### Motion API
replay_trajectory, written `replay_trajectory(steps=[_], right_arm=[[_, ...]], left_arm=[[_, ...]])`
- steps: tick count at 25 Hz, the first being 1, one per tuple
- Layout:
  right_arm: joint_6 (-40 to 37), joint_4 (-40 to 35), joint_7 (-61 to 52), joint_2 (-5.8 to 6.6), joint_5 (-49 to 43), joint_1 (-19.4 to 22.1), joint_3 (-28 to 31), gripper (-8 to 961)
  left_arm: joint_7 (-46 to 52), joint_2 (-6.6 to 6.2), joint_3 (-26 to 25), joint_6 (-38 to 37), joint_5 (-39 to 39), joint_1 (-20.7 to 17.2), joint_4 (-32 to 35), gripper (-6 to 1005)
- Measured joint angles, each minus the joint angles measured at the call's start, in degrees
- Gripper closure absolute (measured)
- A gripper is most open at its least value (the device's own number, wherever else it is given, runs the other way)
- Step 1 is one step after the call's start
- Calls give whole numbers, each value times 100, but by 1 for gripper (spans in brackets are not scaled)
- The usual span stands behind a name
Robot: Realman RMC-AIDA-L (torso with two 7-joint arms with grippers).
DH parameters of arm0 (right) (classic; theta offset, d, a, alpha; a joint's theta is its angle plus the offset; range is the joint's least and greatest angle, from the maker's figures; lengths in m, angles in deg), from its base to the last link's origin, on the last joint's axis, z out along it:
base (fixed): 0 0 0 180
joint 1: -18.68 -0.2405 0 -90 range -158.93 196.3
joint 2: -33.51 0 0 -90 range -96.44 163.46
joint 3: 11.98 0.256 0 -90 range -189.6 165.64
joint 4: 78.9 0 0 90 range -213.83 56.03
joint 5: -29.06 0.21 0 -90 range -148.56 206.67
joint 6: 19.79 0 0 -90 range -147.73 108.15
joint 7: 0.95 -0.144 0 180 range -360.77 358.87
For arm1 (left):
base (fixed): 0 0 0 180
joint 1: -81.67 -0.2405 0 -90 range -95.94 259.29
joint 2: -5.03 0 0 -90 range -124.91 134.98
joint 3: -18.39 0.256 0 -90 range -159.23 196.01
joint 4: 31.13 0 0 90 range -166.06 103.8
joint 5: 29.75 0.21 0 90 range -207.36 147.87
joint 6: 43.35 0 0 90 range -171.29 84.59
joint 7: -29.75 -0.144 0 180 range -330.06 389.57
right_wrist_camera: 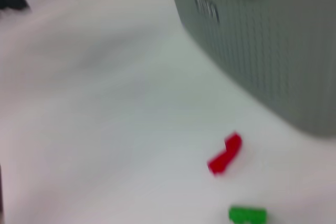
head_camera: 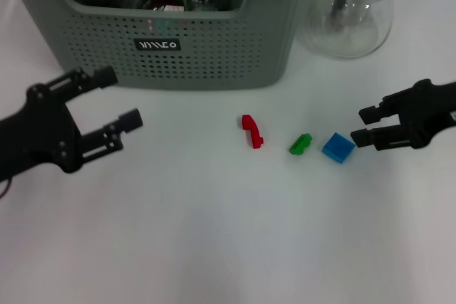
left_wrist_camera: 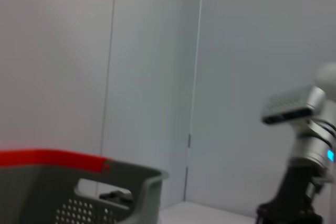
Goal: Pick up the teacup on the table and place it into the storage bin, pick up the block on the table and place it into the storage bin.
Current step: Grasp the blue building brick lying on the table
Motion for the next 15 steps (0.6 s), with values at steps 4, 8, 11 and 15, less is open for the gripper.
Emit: replay_trajectory(steps=[4, 8, 11, 15], right_arm=[[-1, -114, -964, -32, -1196, -693, -535, 448], [104, -128, -1888, -81, -1941, -1060, -1032, 449], [183, -175, -2434, -98, -2018, -1121, -1470, 449], [584, -44, -2785, -110, -1924, -1094, -2037, 449]], left_arm=[[-76, 20, 34, 58, 203, 52, -117, 267], [-79, 6, 9, 65, 294, 125, -277, 267], [-93, 4, 4, 120, 338, 154, -325, 267], [-104, -5, 14, 240, 378, 234, -456, 267]])
